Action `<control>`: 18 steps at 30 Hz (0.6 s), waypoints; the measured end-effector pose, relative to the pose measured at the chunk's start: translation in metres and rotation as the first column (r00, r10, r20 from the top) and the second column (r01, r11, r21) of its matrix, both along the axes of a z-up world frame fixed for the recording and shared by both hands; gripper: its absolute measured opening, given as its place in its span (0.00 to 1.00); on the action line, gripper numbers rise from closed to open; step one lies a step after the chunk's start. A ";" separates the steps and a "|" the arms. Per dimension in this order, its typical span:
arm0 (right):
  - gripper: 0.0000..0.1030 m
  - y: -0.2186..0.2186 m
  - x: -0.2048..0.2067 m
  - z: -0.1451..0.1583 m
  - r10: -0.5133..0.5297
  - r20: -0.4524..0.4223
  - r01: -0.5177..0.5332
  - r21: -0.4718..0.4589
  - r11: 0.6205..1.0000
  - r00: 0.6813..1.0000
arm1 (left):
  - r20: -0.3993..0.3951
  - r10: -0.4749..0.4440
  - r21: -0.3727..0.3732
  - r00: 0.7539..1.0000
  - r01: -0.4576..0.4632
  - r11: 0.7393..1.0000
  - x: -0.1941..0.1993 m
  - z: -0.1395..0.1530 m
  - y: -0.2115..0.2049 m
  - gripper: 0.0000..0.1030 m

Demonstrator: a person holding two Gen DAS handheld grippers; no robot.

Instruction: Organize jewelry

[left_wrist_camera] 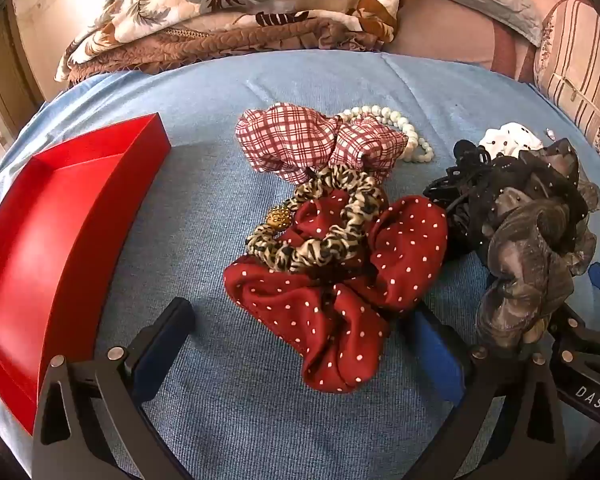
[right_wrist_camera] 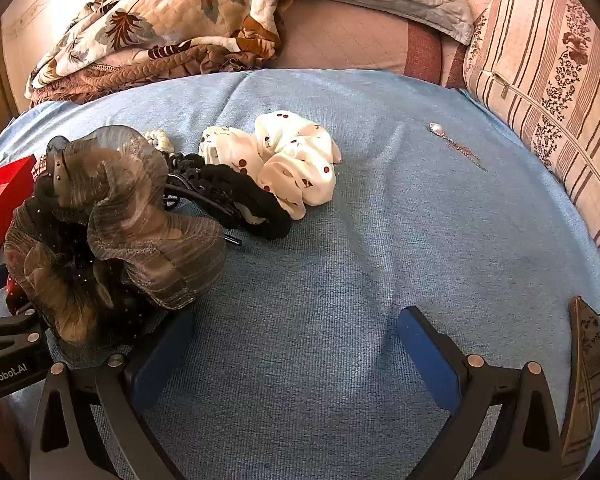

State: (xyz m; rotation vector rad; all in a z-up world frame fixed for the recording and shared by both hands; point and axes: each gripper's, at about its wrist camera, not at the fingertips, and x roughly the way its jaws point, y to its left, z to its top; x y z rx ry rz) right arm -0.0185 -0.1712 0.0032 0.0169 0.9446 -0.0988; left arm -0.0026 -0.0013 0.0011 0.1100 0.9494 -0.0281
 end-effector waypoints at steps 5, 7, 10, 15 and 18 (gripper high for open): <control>1.00 0.001 0.000 0.000 0.000 0.004 0.000 -0.008 1.000 1.000 | 0.000 -0.004 0.004 1.000 0.004 1.000 -0.006 -0.001 -0.002 1.00; 1.00 0.000 0.000 0.000 0.000 0.003 0.000 -0.006 1.000 1.000 | -0.021 -0.001 -0.005 1.000 0.001 1.000 0.001 0.001 -0.003 1.00; 1.00 0.001 0.000 0.000 0.000 0.003 0.000 -0.005 1.000 1.000 | -0.022 -0.002 -0.004 1.000 0.002 1.000 0.000 0.003 -0.007 1.00; 1.00 0.001 0.000 0.000 0.000 0.002 0.000 -0.006 1.000 1.000 | -0.024 0.001 -0.018 1.000 -0.001 1.000 0.001 0.001 0.000 1.00; 1.00 0.000 0.000 0.000 0.000 0.003 0.000 -0.005 1.000 1.000 | -0.028 0.002 -0.015 1.000 -0.002 1.000 0.001 0.002 -0.001 1.00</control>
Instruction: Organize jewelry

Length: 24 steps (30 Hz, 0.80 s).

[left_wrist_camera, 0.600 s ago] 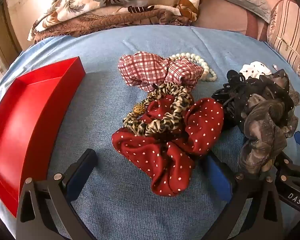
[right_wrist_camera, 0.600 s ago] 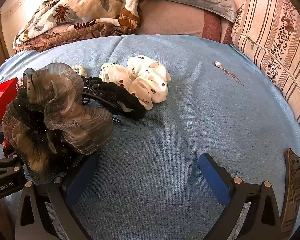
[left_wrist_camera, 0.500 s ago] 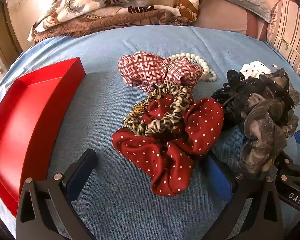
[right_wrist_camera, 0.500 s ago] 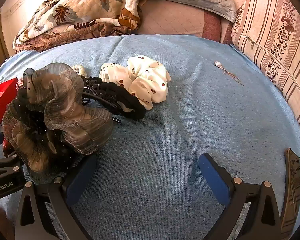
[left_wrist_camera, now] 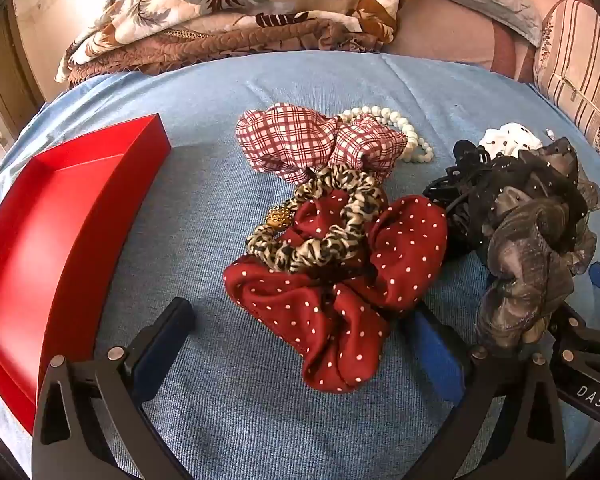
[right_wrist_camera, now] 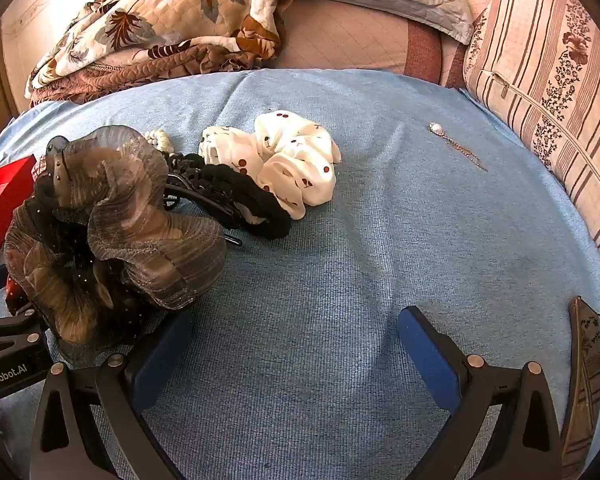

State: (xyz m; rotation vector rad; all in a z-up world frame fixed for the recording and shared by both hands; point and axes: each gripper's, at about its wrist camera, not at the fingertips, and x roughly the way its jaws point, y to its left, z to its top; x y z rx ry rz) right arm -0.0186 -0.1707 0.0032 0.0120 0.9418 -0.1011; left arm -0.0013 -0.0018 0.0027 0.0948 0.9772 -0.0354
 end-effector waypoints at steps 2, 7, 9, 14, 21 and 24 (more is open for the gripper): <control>1.00 0.000 0.000 0.000 0.000 -0.001 0.000 -0.001 1.000 1.000 | 0.008 0.001 -0.003 1.000 -0.001 1.000 -0.003 -0.001 0.004 1.00; 1.00 0.001 0.001 0.000 0.000 0.001 0.000 0.002 1.000 1.000 | -0.012 -0.003 -0.014 1.000 0.003 1.000 -0.003 -0.001 0.006 1.00; 1.00 0.002 0.000 0.001 0.001 0.001 -0.001 0.005 1.000 1.000 | -0.030 -0.020 -0.018 0.999 0.020 1.000 -0.005 0.000 0.007 1.00; 1.00 -0.007 -0.004 0.004 -0.005 -0.041 0.008 0.067 0.998 0.999 | -0.090 -0.081 -0.050 0.993 0.077 0.996 -0.021 0.007 0.015 1.00; 1.00 -0.002 -0.034 0.007 -0.011 -0.136 0.019 0.058 0.998 0.991 | -0.070 -0.043 -0.128 0.997 0.034 0.991 -0.070 0.022 0.044 1.00; 1.00 0.001 -0.052 0.010 -0.027 -0.124 0.031 0.028 0.999 0.992 | -0.026 -0.023 -0.114 0.999 0.020 0.993 -0.088 0.033 0.055 1.00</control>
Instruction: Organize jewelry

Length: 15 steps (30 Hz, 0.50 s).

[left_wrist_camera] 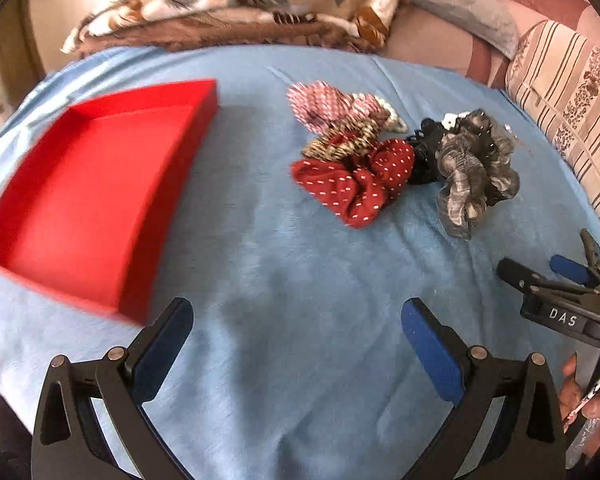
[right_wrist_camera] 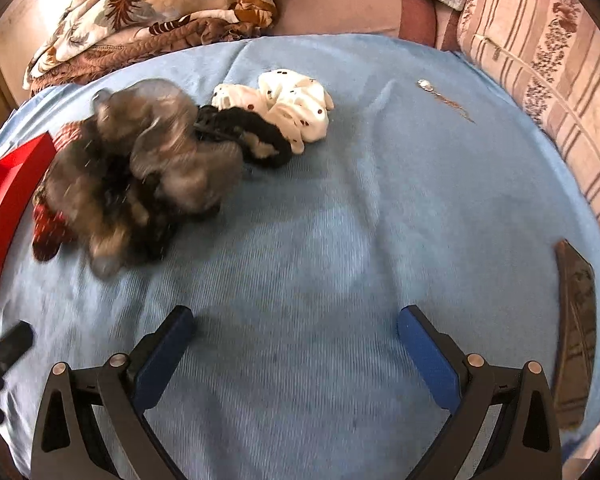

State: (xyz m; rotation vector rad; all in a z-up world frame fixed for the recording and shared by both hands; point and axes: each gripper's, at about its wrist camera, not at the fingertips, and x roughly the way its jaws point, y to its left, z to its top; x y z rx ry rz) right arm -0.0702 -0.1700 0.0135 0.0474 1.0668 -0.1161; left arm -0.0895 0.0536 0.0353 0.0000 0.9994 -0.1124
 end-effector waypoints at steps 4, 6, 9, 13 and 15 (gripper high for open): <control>0.99 0.001 -0.024 0.008 -0.054 0.021 0.054 0.003 0.999 0.998 | 0.094 0.021 0.037 0.995 -0.024 0.999 -0.017 0.023 0.011 1.00; 0.99 0.000 -0.032 0.016 -0.089 0.047 0.088 0.025 0.996 0.995 | 0.125 0.030 0.036 0.992 -0.034 0.999 -0.023 0.032 0.016 1.00; 0.99 -0.002 -0.046 0.038 -0.131 0.122 0.127 0.040 0.991 0.984 | 0.149 0.037 0.040 0.988 -0.044 0.998 -0.028 0.046 0.020 1.00; 0.99 0.004 -0.072 0.087 -0.166 0.327 0.175 0.001 0.985 0.930 | 0.211 0.037 0.046 0.977 -0.048 0.998 -0.038 0.065 0.023 1.00; 0.99 0.010 -0.082 0.105 -0.164 0.411 0.193 -0.030 0.981 0.897 | 0.266 0.053 0.046 0.963 -0.067 0.997 -0.046 0.078 0.026 1.00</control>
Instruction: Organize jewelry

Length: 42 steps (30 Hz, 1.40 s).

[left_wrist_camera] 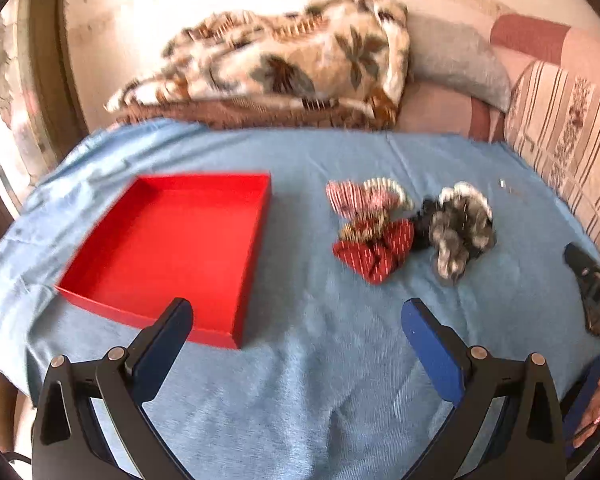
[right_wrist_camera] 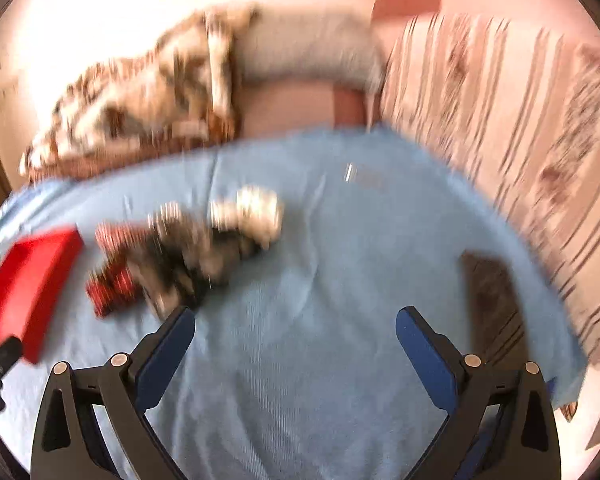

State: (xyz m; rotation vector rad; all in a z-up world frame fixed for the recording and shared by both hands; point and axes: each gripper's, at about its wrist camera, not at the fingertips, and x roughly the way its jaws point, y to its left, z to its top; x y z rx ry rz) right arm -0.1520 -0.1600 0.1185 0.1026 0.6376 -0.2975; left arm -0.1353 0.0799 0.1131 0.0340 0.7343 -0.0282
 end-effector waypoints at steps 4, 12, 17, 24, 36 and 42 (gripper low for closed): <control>1.00 0.011 -0.008 0.017 0.030 0.046 -0.029 -0.011 1.000 0.999 | 0.111 0.037 0.013 0.993 -0.039 0.999 -0.016 0.023 0.006 1.00; 1.00 0.025 -0.017 0.028 0.014 0.100 -0.014 -0.007 1.000 0.995 | 0.256 0.087 0.044 0.963 -0.101 0.994 -0.034 0.053 0.020 1.00; 1.00 0.023 -0.017 0.026 0.034 0.069 -0.036 0.033 0.999 0.997 | 0.209 0.066 0.063 0.976 -0.081 0.995 -0.028 0.045 0.017 1.00; 1.00 0.025 -0.010 0.010 0.054 0.011 -0.055 0.064 0.996 0.998 | 0.096 0.045 0.048 0.994 -0.050 0.998 -0.017 0.023 0.013 1.00; 1.00 0.027 0.004 -0.010 0.084 -0.059 -0.076 0.118 0.990 0.995 | -0.029 -0.006 0.046 1.000 0.007 0.999 -0.001 -0.002 0.002 1.00; 1.00 0.030 0.011 -0.017 0.098 -0.084 -0.087 0.121 0.989 0.992 | -0.075 -0.009 0.029 0.997 0.011 1.000 0.005 -0.011 0.005 1.00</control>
